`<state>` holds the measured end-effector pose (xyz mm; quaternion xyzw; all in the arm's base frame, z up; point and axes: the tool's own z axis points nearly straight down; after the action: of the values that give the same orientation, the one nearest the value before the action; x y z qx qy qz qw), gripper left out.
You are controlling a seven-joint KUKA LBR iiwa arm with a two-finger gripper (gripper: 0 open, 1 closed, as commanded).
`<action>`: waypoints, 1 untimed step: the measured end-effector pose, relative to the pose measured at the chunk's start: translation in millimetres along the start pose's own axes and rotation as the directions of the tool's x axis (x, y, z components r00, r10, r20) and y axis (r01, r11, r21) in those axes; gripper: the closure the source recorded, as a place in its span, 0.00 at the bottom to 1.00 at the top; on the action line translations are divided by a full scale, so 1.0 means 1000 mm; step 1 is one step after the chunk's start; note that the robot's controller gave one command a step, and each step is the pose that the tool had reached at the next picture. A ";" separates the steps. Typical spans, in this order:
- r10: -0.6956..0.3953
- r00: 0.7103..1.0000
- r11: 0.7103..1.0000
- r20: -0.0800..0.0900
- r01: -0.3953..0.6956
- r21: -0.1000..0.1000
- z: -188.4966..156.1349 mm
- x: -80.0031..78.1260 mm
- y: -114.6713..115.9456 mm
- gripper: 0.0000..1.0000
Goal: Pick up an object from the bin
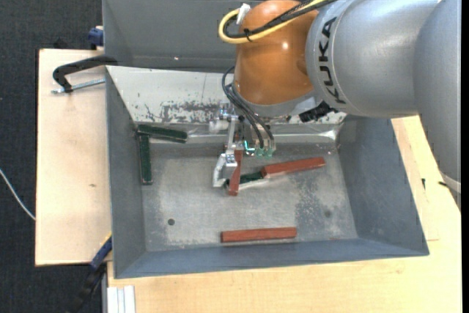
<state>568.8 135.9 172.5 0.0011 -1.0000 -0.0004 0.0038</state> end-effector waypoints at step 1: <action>0.002 1.000 1.000 0.008 -0.002 -0.001 -0.005 -0.002 -0.001 0.00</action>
Offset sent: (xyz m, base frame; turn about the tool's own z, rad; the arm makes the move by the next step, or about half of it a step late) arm 0.0113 -0.0698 -0.1025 -0.3087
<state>570.8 135.4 177.2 0.0003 -1.0000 -0.0011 -0.0004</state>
